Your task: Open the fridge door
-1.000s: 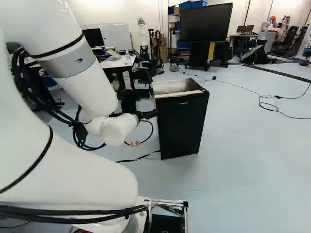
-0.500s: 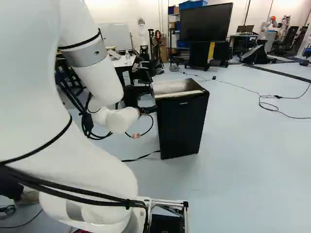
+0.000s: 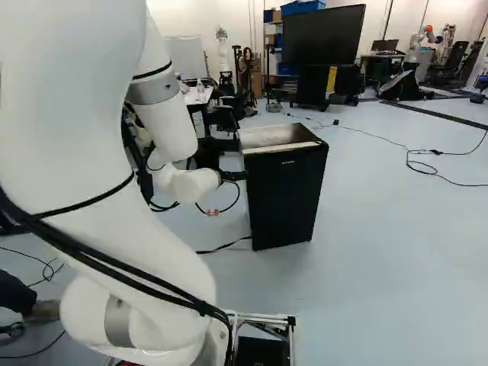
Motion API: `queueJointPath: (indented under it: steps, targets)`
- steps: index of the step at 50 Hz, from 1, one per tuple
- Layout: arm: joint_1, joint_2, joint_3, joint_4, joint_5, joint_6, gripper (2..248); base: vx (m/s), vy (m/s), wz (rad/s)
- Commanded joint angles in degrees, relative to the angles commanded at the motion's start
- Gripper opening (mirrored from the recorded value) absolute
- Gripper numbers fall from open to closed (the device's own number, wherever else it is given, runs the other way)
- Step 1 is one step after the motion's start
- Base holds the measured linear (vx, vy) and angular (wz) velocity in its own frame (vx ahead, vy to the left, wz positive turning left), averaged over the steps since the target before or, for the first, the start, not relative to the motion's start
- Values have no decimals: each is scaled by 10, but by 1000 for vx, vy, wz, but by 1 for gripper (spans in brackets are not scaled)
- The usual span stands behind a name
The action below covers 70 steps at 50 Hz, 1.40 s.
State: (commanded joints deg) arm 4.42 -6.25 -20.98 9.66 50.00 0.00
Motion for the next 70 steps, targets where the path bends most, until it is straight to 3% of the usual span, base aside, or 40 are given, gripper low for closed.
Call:
queueJointPath:
  steps: [30, 70]
  targets:
    - [28, -110, -80, 101, 0, 0, 247, 0, 0, 0]
    - [41, -192, -184, 236, 18, 0, 247, 0, 0, 0]
